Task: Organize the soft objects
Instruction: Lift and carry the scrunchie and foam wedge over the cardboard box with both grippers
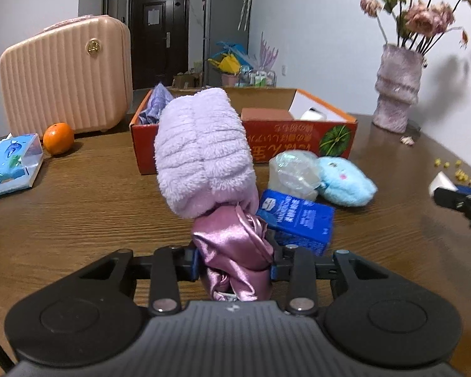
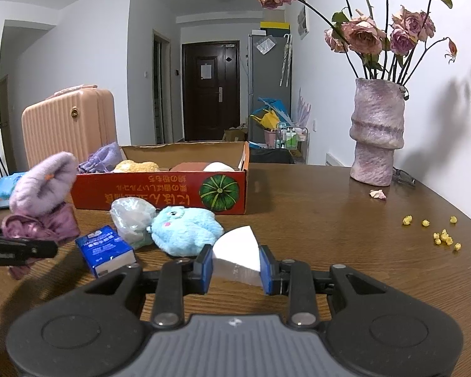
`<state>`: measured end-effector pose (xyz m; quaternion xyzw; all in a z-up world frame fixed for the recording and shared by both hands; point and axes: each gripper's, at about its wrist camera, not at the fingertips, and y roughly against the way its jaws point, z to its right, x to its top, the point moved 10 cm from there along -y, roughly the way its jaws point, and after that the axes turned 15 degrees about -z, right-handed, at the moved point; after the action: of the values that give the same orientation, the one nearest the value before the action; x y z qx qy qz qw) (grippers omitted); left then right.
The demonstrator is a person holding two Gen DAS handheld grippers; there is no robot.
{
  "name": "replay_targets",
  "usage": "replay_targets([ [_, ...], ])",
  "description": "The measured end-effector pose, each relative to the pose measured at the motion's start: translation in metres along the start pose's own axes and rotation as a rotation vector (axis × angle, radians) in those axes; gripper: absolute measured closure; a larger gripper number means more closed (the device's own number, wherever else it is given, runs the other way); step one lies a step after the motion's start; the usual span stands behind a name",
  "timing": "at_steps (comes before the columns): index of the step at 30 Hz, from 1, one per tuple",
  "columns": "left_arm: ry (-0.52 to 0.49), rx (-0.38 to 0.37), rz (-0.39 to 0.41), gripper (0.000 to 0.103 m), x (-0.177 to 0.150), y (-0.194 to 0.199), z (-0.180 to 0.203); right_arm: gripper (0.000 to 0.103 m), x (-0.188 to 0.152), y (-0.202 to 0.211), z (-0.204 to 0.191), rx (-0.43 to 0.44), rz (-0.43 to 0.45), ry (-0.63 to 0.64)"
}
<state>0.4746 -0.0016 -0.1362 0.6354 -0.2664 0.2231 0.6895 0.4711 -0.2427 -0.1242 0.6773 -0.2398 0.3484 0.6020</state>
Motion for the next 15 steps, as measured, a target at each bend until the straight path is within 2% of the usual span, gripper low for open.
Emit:
replay_targets([
  [4, 0.045, -0.051, 0.009, 0.066, -0.001, 0.014, -0.005, 0.073, 0.000, -0.002, 0.002, -0.009, -0.004, -0.003],
  [10, 0.170, -0.113, 0.000, 0.066, 0.000, 0.025, -0.031, 0.073, -0.001, -0.005, 0.004, -0.024, -0.012, -0.009],
  [15, 0.209, -0.115, -0.004, 0.066, -0.002, 0.028, -0.043, 0.073, -0.003, -0.007, 0.003, -0.033, -0.019, -0.012],
])
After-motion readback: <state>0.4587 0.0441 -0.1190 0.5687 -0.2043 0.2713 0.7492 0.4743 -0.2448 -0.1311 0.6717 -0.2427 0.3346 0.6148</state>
